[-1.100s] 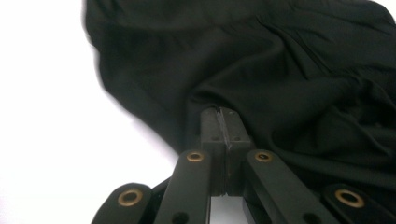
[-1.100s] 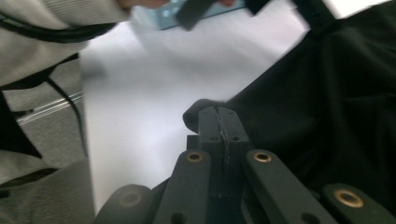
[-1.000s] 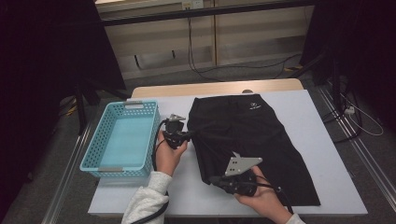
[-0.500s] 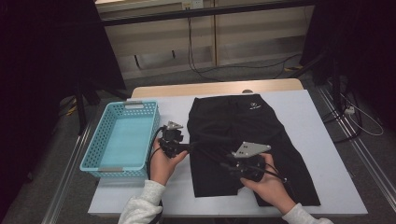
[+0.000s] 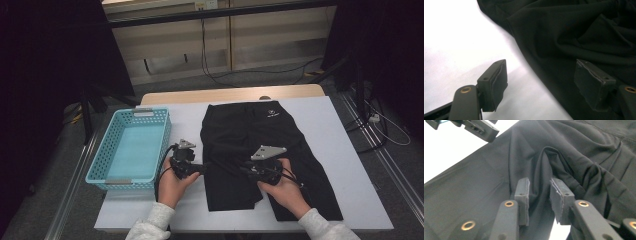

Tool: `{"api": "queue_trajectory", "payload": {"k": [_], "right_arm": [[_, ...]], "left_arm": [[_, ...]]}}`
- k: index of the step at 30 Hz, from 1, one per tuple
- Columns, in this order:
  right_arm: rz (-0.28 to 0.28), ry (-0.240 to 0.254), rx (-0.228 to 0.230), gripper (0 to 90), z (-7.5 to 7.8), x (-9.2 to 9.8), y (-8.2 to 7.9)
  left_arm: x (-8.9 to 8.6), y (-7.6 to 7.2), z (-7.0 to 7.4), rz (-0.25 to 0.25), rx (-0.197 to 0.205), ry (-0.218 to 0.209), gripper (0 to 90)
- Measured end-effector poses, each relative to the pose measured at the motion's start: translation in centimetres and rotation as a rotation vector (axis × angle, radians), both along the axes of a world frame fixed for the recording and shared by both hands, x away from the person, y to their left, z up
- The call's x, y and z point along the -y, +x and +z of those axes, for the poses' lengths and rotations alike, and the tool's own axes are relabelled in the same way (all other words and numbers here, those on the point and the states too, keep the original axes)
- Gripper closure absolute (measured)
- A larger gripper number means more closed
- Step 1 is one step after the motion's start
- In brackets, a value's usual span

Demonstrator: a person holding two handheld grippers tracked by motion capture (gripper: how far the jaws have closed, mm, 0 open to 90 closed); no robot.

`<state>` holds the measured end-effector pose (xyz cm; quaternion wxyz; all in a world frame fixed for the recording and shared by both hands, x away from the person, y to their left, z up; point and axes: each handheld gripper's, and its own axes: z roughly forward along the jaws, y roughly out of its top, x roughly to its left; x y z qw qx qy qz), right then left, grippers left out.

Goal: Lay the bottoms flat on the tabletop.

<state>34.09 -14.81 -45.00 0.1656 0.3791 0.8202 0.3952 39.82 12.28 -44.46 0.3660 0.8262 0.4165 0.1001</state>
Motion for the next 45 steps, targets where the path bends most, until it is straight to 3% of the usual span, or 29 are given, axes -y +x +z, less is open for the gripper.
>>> {"api": "queue_trajectory", "payload": {"k": [5, 20, 27, 30, 34, 38, 42, 45], "right_arm": [[0.021, -0.009, -0.027, 88.5, -0.4, -0.1, 0.2], [0.025, 0.087, -0.058, 90.0, 0.2, 2.2, -0.6], [0.027, 0.088, -0.051, 89.8, 0.1, 1.8, -0.8], [0.029, 0.086, -0.047, 89.7, 0.2, 1.7, -0.8], [0.029, 0.084, -0.047, 89.5, 0.1, 1.5, -0.7], [0.032, 0.085, -0.045, 88.7, 0.1, 1.5, -0.7], [0.025, 0.123, -0.048, 87.1, 0.4, 1.7, -0.7], [0.029, 0.107, -0.038, 87.4, 0.6, 1.6, -0.8]], "left_arm": [[0.2, -0.1, -0.3, 0.002, -0.008, 0.010, 26.6], [1.0, -0.9, -0.7, -0.020, -0.044, -0.009, 34.2], [1.3, -1.2, -0.4, -0.027, -0.083, 0.002, 61.4], [1.5, -1.3, -0.5, -0.020, -0.075, 0.019, 75.5], [1.5, -1.3, -0.6, -0.006, -0.127, -0.023, 88.4], [1.4, -1.3, -0.2, -0.007, -0.150, -0.016, 89.5], [-0.5, -1.0, 1.2, 0.025, -0.149, -0.041, 90.0], [-1.9, -0.9, 1.4, 0.057, -0.175, -0.048, 90.0]]}}
